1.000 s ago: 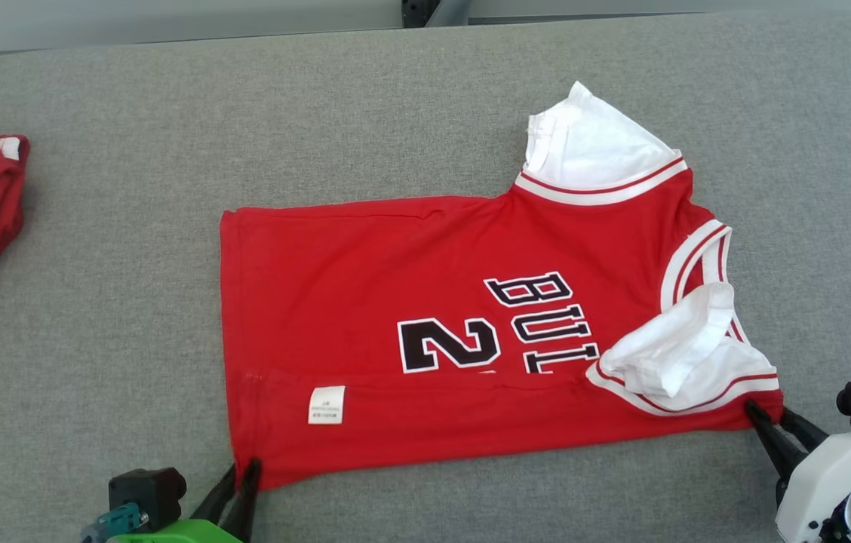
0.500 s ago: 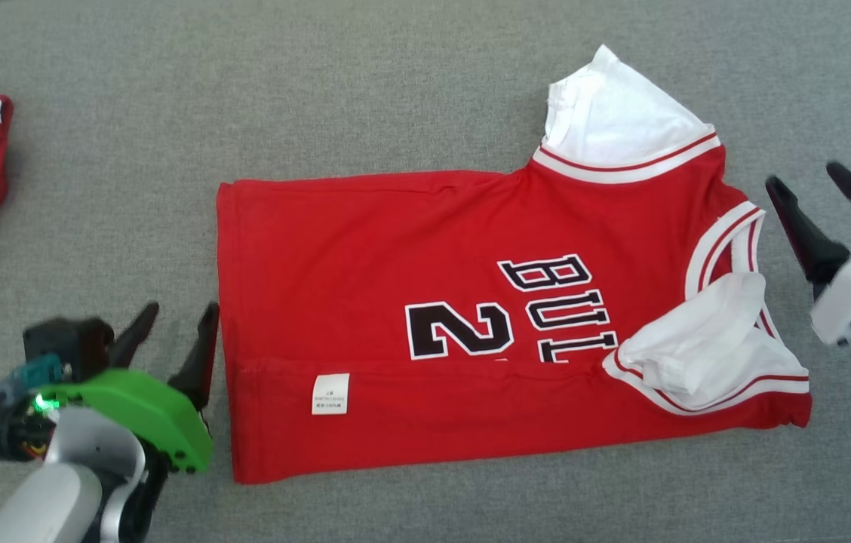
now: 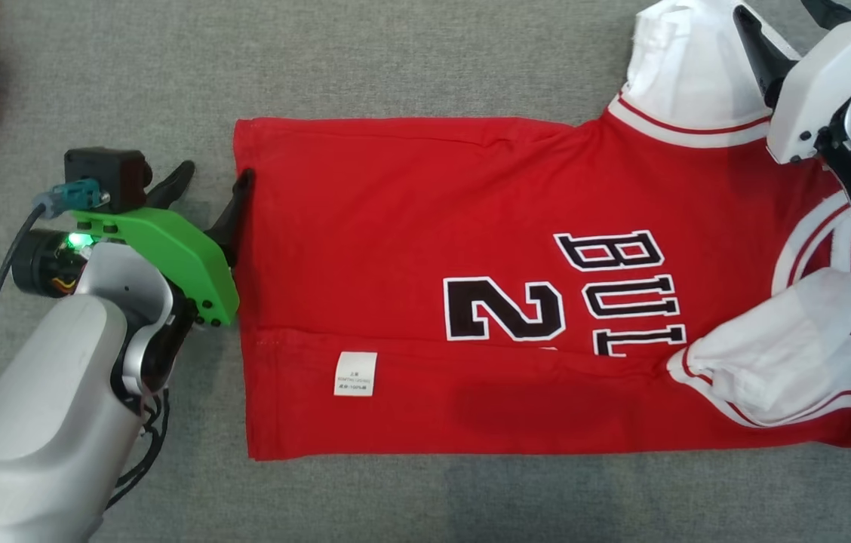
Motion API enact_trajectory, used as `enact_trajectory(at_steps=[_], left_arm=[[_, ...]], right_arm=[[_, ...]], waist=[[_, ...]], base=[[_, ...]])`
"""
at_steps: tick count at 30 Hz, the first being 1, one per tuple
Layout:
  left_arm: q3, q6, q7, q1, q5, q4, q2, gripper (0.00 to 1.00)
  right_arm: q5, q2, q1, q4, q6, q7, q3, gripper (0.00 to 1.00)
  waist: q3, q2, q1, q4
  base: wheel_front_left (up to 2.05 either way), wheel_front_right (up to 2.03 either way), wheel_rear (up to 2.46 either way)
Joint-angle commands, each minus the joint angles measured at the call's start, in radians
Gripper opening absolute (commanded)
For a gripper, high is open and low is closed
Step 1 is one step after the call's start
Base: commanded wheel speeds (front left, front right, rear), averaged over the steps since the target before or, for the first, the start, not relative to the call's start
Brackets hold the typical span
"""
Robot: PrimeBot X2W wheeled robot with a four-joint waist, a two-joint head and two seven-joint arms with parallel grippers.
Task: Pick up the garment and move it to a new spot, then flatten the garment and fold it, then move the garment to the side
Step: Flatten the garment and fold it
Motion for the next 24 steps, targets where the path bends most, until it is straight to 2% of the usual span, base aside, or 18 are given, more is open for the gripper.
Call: enact_trajectory(at_steps=[1, 8, 9, 10, 12, 13, 18, 24], left_arm=[[-0.006, -0.008, 0.0, -0.015, 0.007, 0.021, -0.013, 1.0], [-0.024, -0.054, -0.012, -0.075, -0.006, 0.118, -0.051, 1.0], [-0.027, -0.06, -0.014, -0.081, -0.008, 0.126, -0.058, 1.0], [-0.029, -0.068, -0.015, -0.088, -0.01, 0.133, -0.063, 1.0], [-0.033, -0.085, -0.014, -0.096, -0.021, 0.143, -0.076, 1.0], [-0.033, -0.091, -0.011, -0.098, -0.028, 0.148, -0.082, 1.0], [-0.044, -0.131, 0.003, -0.094, -0.059, 0.149, -0.098, 1.0], [-0.05, -0.159, 0.018, -0.083, -0.085, 0.129, -0.103, 1.0]], right_arm=[[-0.006, -0.005, -0.017, 0.015, -0.001, -0.002, 0.001, 1.0], [-0.005, 0.005, -0.077, 0.121, -0.001, -0.017, 0.036, 1.0], [0.002, 0.009, -0.081, 0.131, -0.001, -0.021, 0.04, 0.79], [0.009, 0.013, -0.083, 0.141, -0.001, -0.025, 0.047, 0.48], [0.024, 0.015, -0.084, 0.153, -0.001, -0.033, 0.061, 0.11], [0.029, 0.014, -0.083, 0.157, -0.001, -0.042, 0.065, 0.0], [0.052, 0.006, -0.088, 0.179, -0.001, -0.096, 0.077, 0.0], [0.063, -0.001, -0.094, 0.2, -0.001, -0.137, 0.089, 0.0]], waist=[[0.036, 0.0, 0.0, 0.036], [0.054, 0.0, 0.0, 0.044], [0.055, 0.0, 0.0, 0.043], [0.055, 0.0, 0.0, 0.042], [0.052, 0.0, 0.0, 0.037], [0.05, 0.0, 0.0, 0.035], [0.036, 0.0, 0.0, 0.019], [0.023, 0.0, 0.0, 0.005]], base=[[0.0, 0.0, 0.0], [0.0, 0.0, 0.0], [0.0, 0.0, 0.0], [0.0, 0.0, 0.0], [0.0, 0.0, 0.0], [0.0, 0.0, 0.0], [0.0, 0.0, 0.0], [0.0, 0.0, 0.0]])
